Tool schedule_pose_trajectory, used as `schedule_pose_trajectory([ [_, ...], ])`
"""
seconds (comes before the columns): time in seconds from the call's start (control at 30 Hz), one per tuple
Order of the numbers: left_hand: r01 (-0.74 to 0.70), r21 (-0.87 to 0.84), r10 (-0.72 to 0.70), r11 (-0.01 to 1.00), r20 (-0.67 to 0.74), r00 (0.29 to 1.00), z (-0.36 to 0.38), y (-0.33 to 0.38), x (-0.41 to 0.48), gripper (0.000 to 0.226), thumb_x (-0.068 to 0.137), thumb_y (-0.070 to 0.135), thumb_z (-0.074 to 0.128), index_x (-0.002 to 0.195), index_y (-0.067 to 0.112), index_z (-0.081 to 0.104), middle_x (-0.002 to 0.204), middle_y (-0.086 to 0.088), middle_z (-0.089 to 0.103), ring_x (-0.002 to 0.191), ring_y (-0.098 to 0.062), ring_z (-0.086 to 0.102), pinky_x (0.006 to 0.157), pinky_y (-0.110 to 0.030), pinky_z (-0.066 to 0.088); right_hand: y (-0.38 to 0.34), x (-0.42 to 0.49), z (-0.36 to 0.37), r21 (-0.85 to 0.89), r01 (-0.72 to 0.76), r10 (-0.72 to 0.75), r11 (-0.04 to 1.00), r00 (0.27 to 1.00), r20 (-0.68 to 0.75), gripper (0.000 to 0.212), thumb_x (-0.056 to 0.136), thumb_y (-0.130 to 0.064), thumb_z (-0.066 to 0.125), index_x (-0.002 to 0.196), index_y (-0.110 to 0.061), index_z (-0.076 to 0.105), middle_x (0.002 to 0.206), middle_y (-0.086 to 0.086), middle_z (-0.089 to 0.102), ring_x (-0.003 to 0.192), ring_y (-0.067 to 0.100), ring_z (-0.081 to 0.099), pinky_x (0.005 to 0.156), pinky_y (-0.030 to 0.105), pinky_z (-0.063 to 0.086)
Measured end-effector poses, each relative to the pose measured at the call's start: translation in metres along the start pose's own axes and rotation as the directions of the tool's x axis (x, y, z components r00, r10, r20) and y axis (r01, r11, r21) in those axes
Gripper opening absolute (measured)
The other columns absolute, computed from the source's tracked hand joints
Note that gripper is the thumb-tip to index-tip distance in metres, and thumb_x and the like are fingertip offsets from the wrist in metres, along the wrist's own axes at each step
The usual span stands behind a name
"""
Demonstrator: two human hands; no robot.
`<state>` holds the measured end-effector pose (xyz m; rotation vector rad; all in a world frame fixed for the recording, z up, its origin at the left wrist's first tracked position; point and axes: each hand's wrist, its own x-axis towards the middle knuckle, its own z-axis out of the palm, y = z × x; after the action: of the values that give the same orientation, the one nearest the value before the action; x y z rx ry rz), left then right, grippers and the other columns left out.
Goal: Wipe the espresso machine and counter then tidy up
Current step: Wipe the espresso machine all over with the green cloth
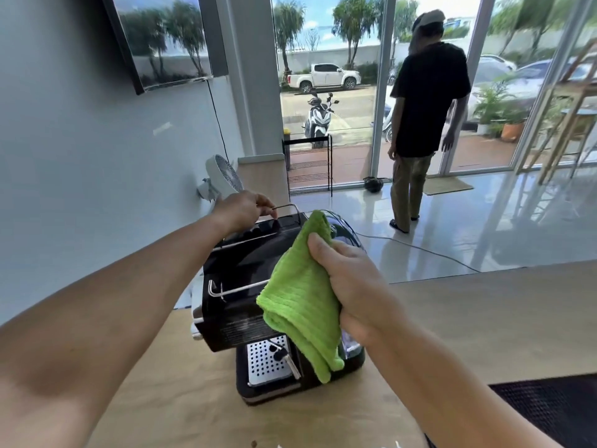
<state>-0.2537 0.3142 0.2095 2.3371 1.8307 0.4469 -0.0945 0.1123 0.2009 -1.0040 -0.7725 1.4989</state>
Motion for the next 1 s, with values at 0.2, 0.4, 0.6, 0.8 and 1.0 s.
schedule_pose_trajectory([
  [0.2,-0.057,0.043,0.055,0.997,0.057,0.997,0.005,0.010,0.007,0.019,0.094,0.044,0.051,0.091,0.041,0.070,0.108,0.024,0.068,0.117,-0.010,0.053,0.111,-0.047,0.021,0.016,-0.006,0.003,0.022,0.006,-0.006,1.000,1.000,0.013,0.026,0.098,-0.029,0.058,0.105,-0.005,0.067,0.096,0.015,0.073,0.087,0.028,0.070,0.086,0.049,0.057],
  [0.4,-0.029,-0.095,0.038,0.995,0.094,0.995,0.010,0.014,0.002,0.014,0.089,0.042,0.060,0.080,0.039,0.070,0.079,0.017,0.067,0.089,-0.014,0.061,0.090,-0.031,0.045,0.020,-0.006,-0.009,-0.021,0.022,-0.021,1.000,0.999,0.026,0.024,0.096,-0.029,0.060,0.102,-0.007,0.068,0.095,0.016,0.072,0.086,0.029,0.069,0.086,0.049,0.058],
  [0.6,0.006,-0.027,-0.006,1.000,-0.012,1.000,0.008,0.022,-0.012,0.009,0.086,0.039,0.062,0.091,0.034,0.067,0.115,-0.004,0.066,0.110,-0.026,0.058,0.094,-0.035,0.046,0.010,-0.010,-0.033,-0.138,0.085,-0.081,0.987,0.996,0.034,0.016,0.092,-0.028,0.065,0.093,-0.013,0.072,0.087,0.007,0.073,0.076,0.021,0.071,0.072,0.038,0.059],
  [0.8,-0.036,-0.030,0.032,0.999,-0.111,0.993,0.007,0.039,-0.037,0.027,0.085,0.042,0.063,0.109,0.029,0.063,0.123,-0.013,0.053,0.116,-0.031,0.052,0.102,-0.043,0.043,-0.009,-0.008,-0.079,0.196,0.216,-0.201,0.956,0.975,-0.093,0.043,0.076,-0.035,0.070,0.104,-0.002,0.072,0.106,0.020,0.073,0.094,0.032,0.071,0.080,0.045,0.059],
  [1.0,-0.110,-0.029,0.108,0.994,-0.065,0.992,0.024,0.074,-0.067,0.033,0.087,0.048,0.059,0.117,0.035,0.060,0.130,-0.009,0.052,0.123,-0.029,0.047,0.106,-0.041,0.037,-0.002,0.012,-0.133,0.667,0.210,-0.168,0.715,0.977,-0.127,0.042,0.093,-0.049,0.055,0.110,-0.015,0.074,0.115,0.014,0.071,0.104,0.034,0.069,0.091,0.059,0.050],
])
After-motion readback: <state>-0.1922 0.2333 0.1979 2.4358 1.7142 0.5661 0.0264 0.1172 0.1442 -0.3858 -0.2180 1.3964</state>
